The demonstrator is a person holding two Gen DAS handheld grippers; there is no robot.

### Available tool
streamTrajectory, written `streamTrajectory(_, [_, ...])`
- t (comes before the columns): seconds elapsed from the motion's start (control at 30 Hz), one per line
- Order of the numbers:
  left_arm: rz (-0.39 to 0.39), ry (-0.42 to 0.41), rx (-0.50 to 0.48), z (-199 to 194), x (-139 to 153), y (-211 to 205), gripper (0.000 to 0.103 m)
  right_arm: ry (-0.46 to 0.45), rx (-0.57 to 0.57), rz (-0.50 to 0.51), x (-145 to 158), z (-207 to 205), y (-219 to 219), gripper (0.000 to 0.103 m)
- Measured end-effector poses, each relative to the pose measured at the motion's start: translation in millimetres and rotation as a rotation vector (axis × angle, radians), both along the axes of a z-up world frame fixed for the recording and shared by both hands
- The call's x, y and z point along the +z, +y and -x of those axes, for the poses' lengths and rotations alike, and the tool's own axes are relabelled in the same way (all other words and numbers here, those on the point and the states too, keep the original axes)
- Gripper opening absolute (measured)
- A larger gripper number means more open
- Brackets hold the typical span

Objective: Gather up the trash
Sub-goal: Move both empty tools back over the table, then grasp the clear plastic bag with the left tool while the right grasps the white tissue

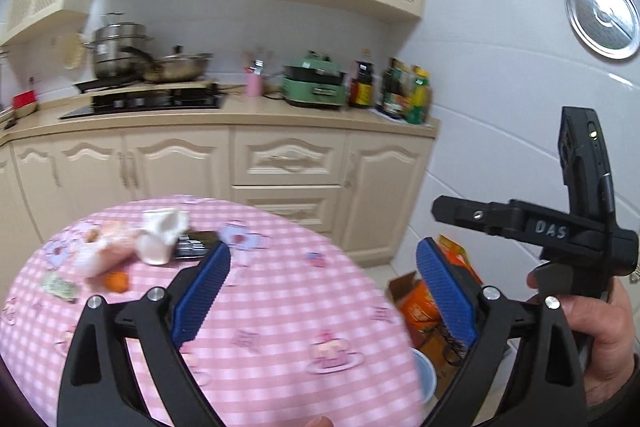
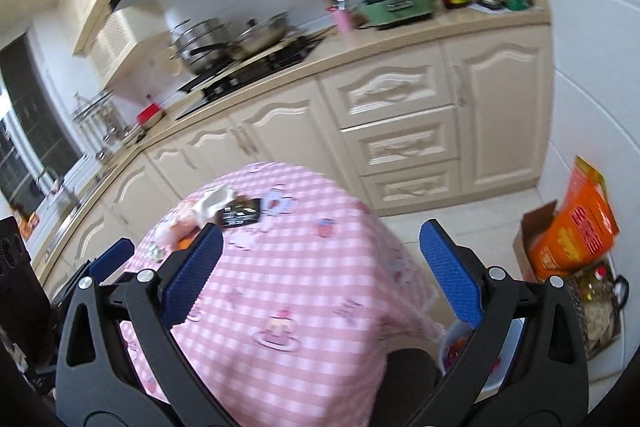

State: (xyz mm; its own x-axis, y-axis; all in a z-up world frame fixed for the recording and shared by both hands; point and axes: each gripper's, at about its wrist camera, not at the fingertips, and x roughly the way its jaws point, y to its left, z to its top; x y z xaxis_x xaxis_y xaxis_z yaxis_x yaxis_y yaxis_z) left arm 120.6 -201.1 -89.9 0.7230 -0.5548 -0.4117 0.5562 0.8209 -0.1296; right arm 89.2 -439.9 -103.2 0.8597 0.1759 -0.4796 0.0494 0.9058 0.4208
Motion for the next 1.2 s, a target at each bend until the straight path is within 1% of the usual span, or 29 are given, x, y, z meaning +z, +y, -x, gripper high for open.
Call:
streamTrajectory(0.17, [0.011,-0.001,0.107,-14.4,-4.8,54.3,0.092,-0.003,0.081,0.038,10.2,-26.9,51.2,0.097])
streamTrajectory(0.27, [0.023,0.011,0.176,-27.7,-10.1,92.7,0.092,0.004,0.126,0.062,10.4,-42.6,78.4,0.097])
streamTrajectory(0.37, [0.020,0.016,0.233,-40.7,-14.6,120.9,0.092,0.015,0.158,0.089,7.5,-59.8,103.0,0.097])
streamTrajectory(0.47, [-0.017,0.027,0.282,-59.9,-23.7,147.3,0.092,0.039,0.198,0.094,-0.6,-82.2,125.1,0.097])
streamTrajectory(0.6, [-0.096,0.050,0.321,-84.0,-36.9,164.0,0.092,0.072,0.231,0.093,-13.3,-109.5,145.0,0.097])
streamTrajectory(0.67, [-0.139,0.053,0.332,-97.0,-41.3,168.9,0.092,0.089,0.248,0.094,-19.3,-125.6,154.2,0.097])
streamTrajectory(0.73, [-0.202,0.070,0.333,-117.4,-48.9,168.2,0.092,0.101,0.272,0.086,-24.1,-142.8,163.8,0.097])
streamTrajectory(0.83, [-0.251,0.104,0.317,-143.4,-60.3,164.0,0.092,0.119,0.290,0.074,-28.9,-164.0,172.9,0.097])
streamTrajectory(0.9, [-0.286,0.139,0.308,-162.9,-69.7,160.8,0.092,0.147,0.298,0.062,-36.3,-184.7,178.9,0.097])
streamTrajectory(1.03, [-0.312,0.172,0.282,-191.3,-78.6,155.7,0.092,0.193,0.287,0.029,-48.7,-218.5,186.4,0.097])
streamTrajectory(1.1, [-0.320,0.173,0.276,-203.0,-79.6,153.5,0.092,0.208,0.285,0.021,-52.7,-230.9,191.6,0.097])
streamTrajectory(1.2, [-0.333,0.179,0.262,-215.3,-83.8,149.1,0.092,0.240,0.286,0.041,-59.9,-250.0,201.6,0.096])
